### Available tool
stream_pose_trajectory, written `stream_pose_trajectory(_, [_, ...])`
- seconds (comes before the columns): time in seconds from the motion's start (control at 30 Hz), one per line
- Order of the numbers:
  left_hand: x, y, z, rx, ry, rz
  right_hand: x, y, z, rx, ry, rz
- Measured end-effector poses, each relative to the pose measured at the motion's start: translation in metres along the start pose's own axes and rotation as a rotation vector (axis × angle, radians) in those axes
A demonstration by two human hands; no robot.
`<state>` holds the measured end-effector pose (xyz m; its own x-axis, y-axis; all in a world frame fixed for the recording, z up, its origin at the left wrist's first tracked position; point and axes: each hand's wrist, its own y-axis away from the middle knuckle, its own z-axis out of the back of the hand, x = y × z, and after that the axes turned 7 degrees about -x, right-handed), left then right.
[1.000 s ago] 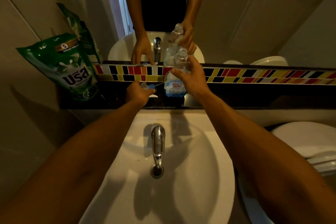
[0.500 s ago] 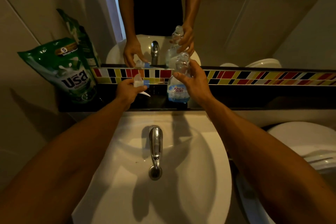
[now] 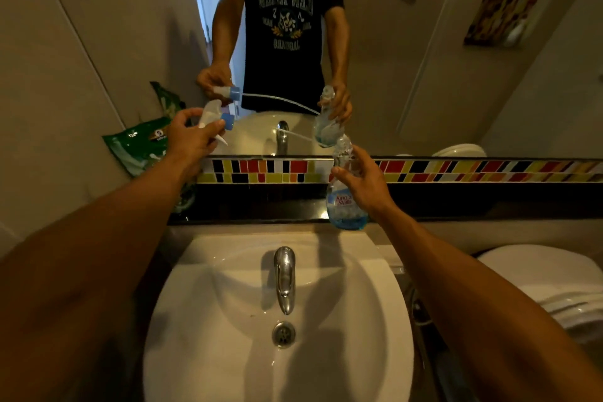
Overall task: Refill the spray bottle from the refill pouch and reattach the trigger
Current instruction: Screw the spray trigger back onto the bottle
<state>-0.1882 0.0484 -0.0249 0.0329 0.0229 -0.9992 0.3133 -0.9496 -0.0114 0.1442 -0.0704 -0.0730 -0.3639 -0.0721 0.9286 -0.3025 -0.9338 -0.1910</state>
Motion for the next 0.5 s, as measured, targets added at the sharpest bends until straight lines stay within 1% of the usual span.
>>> stream_pose_trajectory(0.2, [-0.046,-0.007,0.016,-0.03,0.054,-0.015,0.009,0.007,0.005,0.018,0.026,-0.003])
stream_pose_trajectory(0.5, [-0.078,0.012,0.016,0.05,0.131,-0.069,0.024,0.01,0.003,0.045,0.025,0.041])
